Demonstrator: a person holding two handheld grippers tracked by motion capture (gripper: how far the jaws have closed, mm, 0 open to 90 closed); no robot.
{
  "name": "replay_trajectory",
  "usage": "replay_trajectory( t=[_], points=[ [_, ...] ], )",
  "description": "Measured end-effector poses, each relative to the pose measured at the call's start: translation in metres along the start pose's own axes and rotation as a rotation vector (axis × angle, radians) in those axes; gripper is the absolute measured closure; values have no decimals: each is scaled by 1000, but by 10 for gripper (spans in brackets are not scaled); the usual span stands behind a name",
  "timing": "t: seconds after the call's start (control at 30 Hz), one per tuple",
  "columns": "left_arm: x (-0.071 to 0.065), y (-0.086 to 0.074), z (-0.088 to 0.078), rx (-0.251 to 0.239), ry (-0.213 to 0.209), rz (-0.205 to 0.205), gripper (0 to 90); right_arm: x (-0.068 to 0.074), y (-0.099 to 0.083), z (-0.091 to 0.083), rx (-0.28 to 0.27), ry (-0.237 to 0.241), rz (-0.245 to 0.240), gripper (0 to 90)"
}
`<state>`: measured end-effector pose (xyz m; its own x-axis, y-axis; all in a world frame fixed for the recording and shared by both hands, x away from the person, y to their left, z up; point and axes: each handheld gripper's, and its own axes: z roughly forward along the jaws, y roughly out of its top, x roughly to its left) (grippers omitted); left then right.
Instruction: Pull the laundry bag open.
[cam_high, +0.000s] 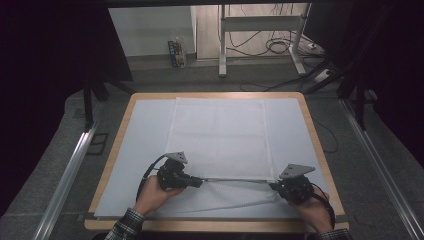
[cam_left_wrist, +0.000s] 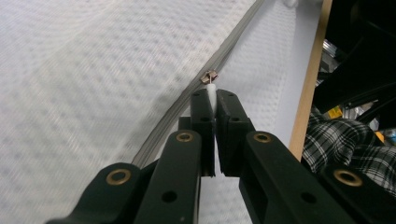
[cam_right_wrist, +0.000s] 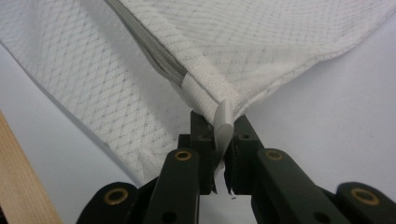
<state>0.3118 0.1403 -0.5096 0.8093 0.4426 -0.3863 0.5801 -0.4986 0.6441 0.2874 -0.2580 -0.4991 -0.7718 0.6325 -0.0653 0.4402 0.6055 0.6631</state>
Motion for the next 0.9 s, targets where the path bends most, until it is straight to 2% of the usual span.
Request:
replay_trajectory(
  t=[0.6, 0.9],
  points=[
    [10, -31, -27, -28, 41, -69, 875, 0, -1, 0, 5, 3, 7, 820],
    [12, -41, -38, -25, 66, -76, 875, 0, -2, 1, 10, -1, 4, 820]
  ],
)
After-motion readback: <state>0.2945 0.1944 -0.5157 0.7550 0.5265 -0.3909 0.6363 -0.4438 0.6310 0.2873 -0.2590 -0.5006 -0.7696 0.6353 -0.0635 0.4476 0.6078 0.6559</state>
